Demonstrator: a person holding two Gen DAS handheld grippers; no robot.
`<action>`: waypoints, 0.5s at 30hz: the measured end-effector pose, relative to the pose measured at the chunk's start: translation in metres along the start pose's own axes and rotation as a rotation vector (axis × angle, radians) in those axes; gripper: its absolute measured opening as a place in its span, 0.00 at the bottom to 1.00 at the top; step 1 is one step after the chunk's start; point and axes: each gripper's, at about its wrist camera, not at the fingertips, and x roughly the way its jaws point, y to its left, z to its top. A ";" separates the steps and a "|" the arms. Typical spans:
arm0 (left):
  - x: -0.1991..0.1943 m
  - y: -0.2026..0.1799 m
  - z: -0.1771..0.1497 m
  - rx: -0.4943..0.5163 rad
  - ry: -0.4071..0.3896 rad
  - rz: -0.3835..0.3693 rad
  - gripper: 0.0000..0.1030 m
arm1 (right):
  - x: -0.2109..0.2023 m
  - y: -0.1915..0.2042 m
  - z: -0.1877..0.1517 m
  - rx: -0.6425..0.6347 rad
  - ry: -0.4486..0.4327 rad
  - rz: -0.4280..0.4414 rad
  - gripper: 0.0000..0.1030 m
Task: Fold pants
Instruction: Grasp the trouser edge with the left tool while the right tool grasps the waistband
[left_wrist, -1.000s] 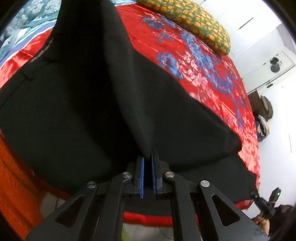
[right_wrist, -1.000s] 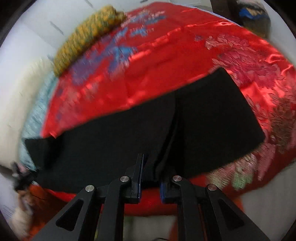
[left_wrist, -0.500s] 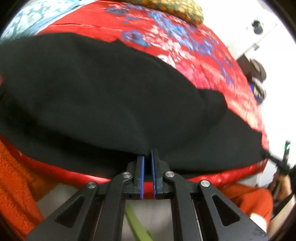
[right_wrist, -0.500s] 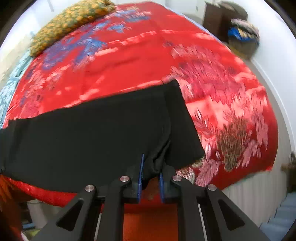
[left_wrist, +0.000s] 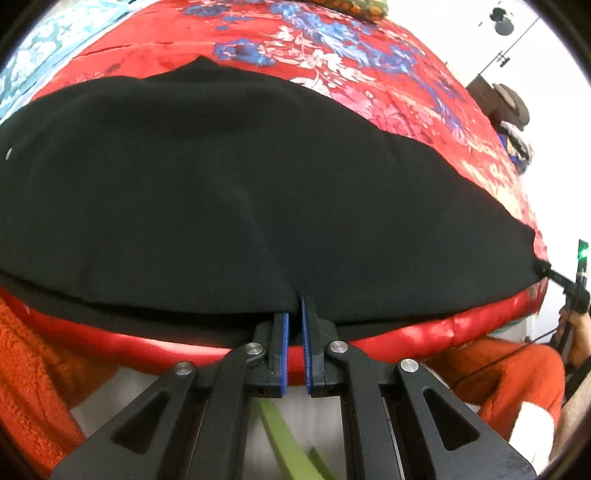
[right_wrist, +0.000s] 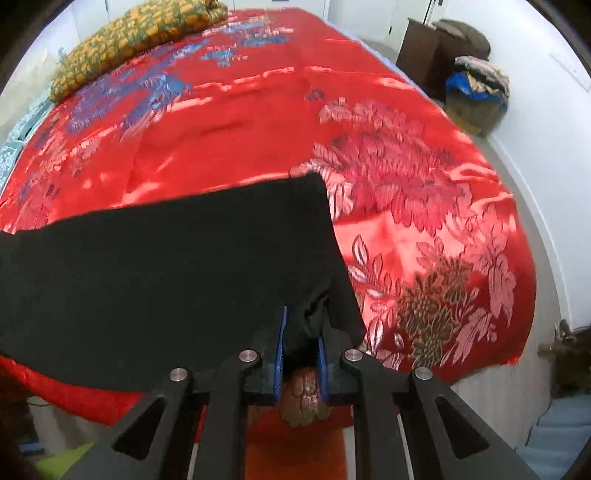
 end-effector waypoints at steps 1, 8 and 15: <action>0.000 0.000 0.000 -0.001 0.003 0.000 0.05 | 0.000 0.002 0.001 -0.012 0.002 -0.010 0.14; 0.009 -0.007 -0.004 0.046 0.032 0.051 0.05 | 0.005 0.006 0.007 -0.022 0.017 -0.051 0.14; 0.000 -0.007 -0.007 0.052 0.016 0.036 0.03 | 0.003 0.016 0.002 -0.083 0.010 -0.120 0.14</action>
